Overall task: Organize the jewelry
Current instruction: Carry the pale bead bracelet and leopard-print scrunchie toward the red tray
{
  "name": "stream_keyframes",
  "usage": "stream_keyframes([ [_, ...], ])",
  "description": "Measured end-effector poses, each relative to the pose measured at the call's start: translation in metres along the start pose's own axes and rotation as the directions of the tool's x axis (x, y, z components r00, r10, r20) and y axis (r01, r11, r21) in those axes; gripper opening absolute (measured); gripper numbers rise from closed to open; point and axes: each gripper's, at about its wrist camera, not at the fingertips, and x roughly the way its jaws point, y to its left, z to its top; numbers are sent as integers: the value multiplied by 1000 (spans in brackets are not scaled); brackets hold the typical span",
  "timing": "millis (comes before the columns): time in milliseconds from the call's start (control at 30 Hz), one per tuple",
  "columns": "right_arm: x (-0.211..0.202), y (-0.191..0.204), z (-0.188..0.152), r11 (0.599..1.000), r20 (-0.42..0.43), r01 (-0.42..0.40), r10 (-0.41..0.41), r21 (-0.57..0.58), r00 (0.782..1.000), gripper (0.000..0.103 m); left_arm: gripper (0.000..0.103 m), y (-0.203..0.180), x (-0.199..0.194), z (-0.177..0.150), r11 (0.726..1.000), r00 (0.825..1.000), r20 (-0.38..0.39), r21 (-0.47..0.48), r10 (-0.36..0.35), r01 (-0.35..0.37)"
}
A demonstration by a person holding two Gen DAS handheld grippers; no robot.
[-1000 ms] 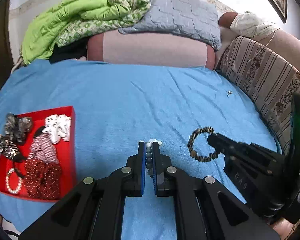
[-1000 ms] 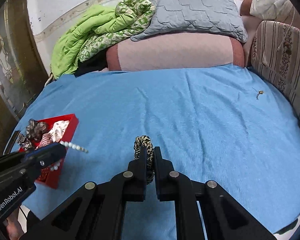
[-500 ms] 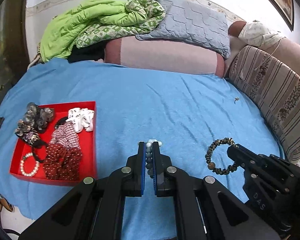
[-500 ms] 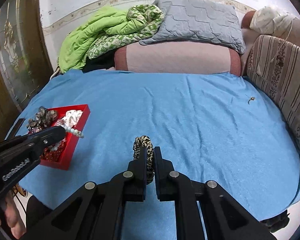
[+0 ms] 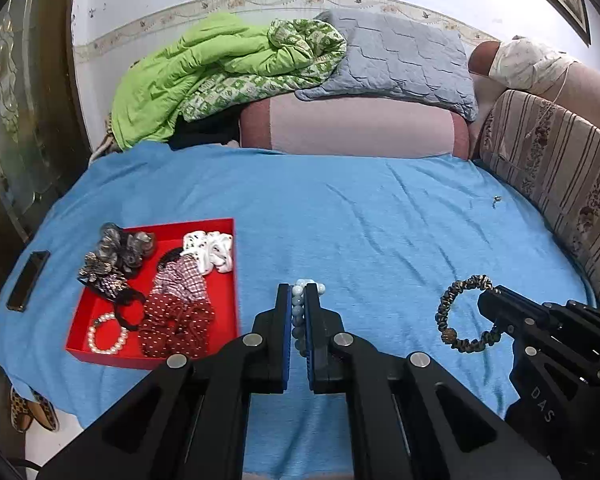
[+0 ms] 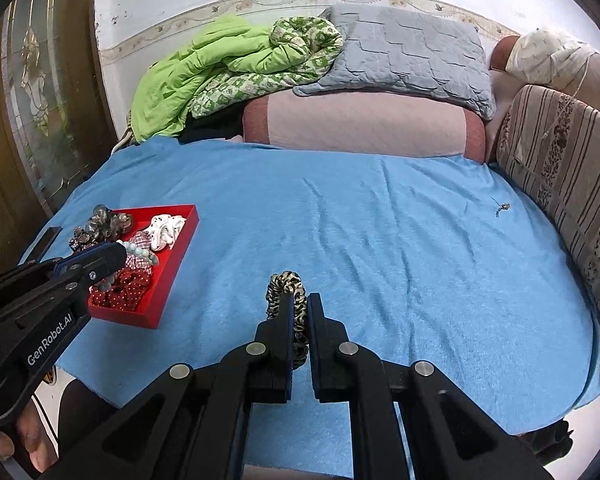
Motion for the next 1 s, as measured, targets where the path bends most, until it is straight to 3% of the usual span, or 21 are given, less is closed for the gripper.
stream_keyframes([
  [333, -2, 21, 1, 999, 1, -16, 16, -35, 1000, 8, 5, 24, -4, -5, 999, 1000, -6, -27, 31, -31],
  [1000, 25, 103, 13, 978, -42, -139, 134, -158, 990, 8, 5, 125, 18, -28, 972, 993, -74, -211, 92, -106],
])
